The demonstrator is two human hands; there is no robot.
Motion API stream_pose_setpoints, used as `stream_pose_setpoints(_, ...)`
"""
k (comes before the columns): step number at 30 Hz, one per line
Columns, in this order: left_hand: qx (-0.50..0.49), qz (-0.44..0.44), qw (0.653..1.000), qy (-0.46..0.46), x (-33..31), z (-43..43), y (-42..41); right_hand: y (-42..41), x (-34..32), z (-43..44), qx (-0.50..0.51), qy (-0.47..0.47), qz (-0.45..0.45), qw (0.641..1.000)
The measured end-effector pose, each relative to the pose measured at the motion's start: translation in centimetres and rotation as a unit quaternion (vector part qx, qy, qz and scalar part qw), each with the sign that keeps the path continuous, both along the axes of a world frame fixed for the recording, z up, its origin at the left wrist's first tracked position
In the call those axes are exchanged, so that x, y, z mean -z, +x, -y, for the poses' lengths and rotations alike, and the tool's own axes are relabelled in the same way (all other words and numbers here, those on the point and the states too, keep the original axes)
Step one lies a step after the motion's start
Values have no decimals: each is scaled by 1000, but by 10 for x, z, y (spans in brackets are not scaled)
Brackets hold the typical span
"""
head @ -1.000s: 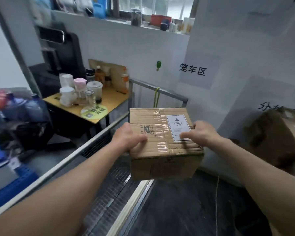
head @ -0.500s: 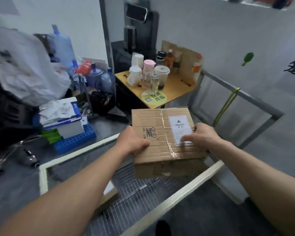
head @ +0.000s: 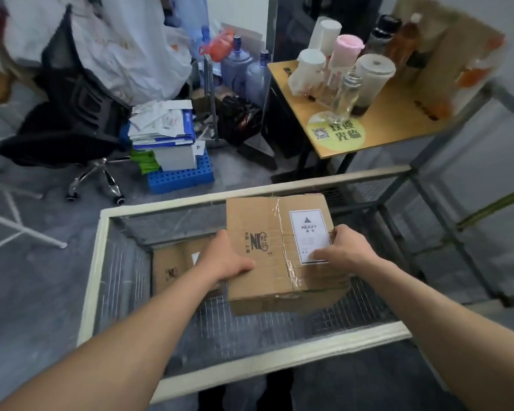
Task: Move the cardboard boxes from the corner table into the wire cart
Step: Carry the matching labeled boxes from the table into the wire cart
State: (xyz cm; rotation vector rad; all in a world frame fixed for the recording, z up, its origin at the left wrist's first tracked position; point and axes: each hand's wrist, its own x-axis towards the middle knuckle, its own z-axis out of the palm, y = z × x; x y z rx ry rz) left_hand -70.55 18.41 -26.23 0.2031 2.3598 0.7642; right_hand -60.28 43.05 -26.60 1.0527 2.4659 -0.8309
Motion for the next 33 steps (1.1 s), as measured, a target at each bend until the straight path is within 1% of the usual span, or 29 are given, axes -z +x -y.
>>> stream_pose_setpoints(4,-23,42,999,-17,53,2,-3,-10,52,1,-15,-9,27,999)
stream_pose_setpoints(11,-41,86,994,-56,159,7,-17,-38,159,7,-37,-19,48,998)
stream_pose_setpoints(19,-57,100,988,-104,282,8,-37,-60,286,12,-54,-20,77,995)
stream_pose_setpoints(23,-64,105,985,-121,337,7,-53,-77,346,15,-51,-39,81,995)
stream_pose_setpoints(28,-68,108,984,-121,390,1,-80,-102,407,15,-41,-46,84,995)
stream_pose_setpoints(33,-78,105,984,-119,426,-4,-103,-129,445,13,-58,-34,81,995)
